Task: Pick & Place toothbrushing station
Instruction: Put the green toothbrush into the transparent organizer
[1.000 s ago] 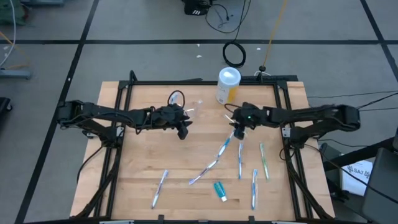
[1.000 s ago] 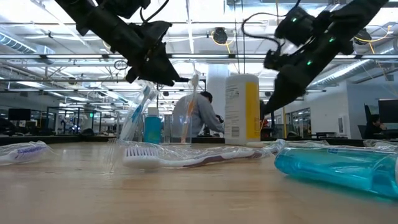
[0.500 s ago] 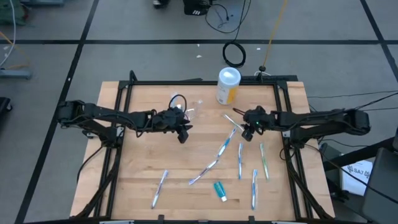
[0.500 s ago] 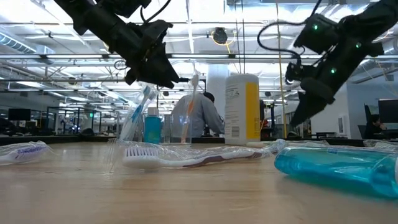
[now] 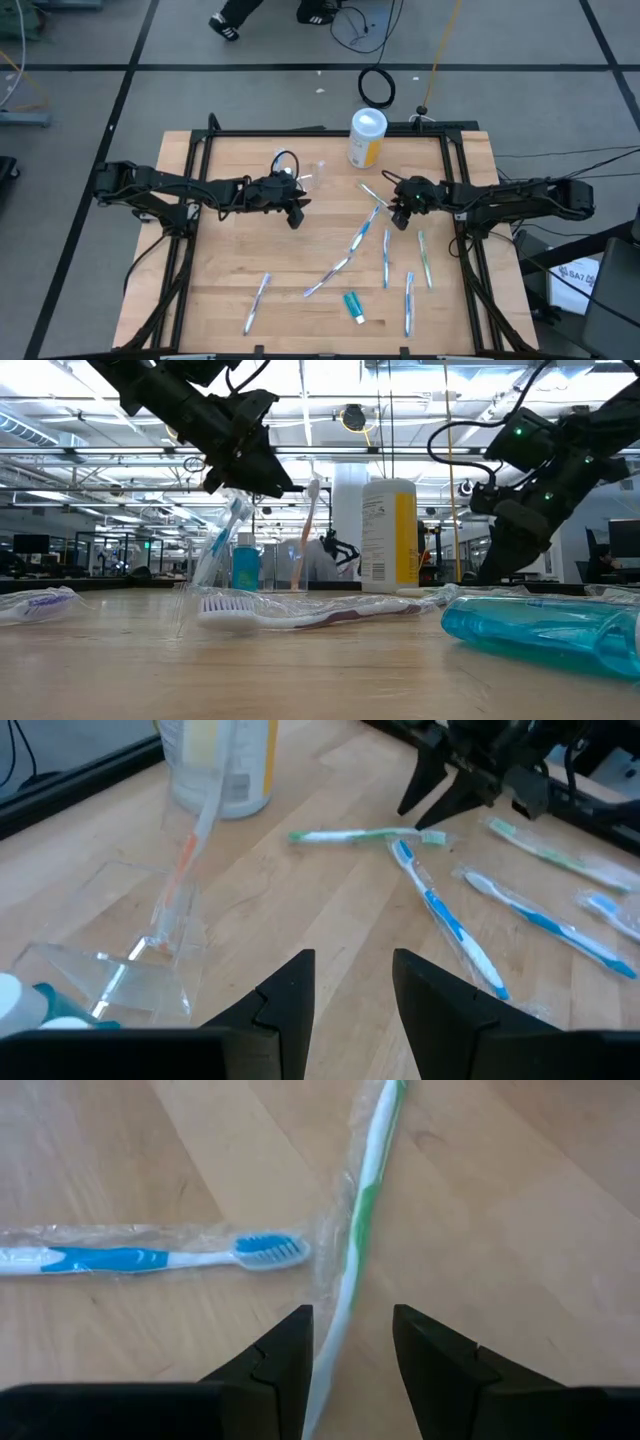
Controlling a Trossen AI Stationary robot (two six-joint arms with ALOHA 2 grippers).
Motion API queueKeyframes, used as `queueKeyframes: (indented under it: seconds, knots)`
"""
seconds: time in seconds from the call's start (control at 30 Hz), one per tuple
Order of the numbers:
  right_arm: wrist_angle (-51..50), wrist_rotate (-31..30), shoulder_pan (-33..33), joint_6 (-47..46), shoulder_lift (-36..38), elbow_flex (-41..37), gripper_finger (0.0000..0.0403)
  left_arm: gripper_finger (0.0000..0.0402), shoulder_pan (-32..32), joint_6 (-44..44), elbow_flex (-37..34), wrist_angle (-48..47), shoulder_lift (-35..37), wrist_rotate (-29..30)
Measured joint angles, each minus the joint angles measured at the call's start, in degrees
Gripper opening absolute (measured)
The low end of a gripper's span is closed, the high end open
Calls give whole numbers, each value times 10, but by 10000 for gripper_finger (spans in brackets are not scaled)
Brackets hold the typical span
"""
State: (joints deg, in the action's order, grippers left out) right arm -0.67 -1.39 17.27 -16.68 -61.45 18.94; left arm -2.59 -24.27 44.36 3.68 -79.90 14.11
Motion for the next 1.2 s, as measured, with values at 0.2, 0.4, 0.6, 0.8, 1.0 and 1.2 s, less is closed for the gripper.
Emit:
queueKeyframes:
  seconds: [0.2,0.4,0.6,0.8,1.0,1.2]
  knots:
    - [2,-1,10,-30,-7,-16,132,143,-1,3,0,15,0,0]
    - [49,0,10,-46,-11,-50,129,143,-1,31,0,42,0,25]
    - [101,21,11,0,-12,-73,92,143,-3,38,0,56,0,30]
    - [98,40,10,42,-13,-73,21,143,-10,47,0,70,0,30]
    - [162,39,10,117,-15,-76,12,143,-16,47,0,71,0,30]
    - [255,16,9,229,-13,-75,1,143,-16,49,0,70,0,30]
